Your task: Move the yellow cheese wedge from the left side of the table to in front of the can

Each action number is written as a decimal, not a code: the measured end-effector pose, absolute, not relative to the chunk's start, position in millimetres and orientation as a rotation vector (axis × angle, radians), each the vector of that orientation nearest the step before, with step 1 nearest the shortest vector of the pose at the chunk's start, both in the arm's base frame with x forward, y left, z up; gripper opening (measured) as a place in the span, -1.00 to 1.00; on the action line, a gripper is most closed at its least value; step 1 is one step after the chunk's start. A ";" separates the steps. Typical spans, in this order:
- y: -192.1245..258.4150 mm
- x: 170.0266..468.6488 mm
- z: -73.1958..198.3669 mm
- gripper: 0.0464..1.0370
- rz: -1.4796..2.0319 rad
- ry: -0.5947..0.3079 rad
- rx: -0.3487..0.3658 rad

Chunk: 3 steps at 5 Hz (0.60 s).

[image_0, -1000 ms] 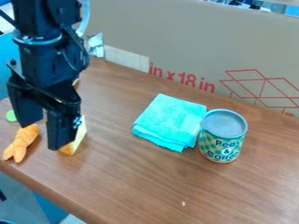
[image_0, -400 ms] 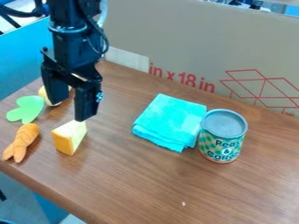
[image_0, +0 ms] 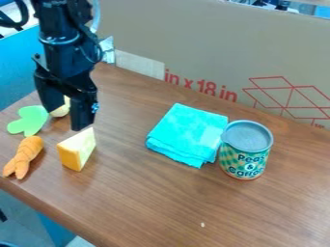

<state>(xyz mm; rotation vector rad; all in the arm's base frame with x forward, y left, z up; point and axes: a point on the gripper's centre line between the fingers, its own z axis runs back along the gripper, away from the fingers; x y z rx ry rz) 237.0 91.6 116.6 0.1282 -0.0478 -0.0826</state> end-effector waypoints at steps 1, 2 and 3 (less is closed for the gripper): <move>105.0 235.2 105.0 0.93 -0.059 -0.035 0.162; 107.4 236.8 92.4 0.93 -0.052 -0.015 0.127; 104.0 240.9 77.1 0.93 -0.050 0.004 0.050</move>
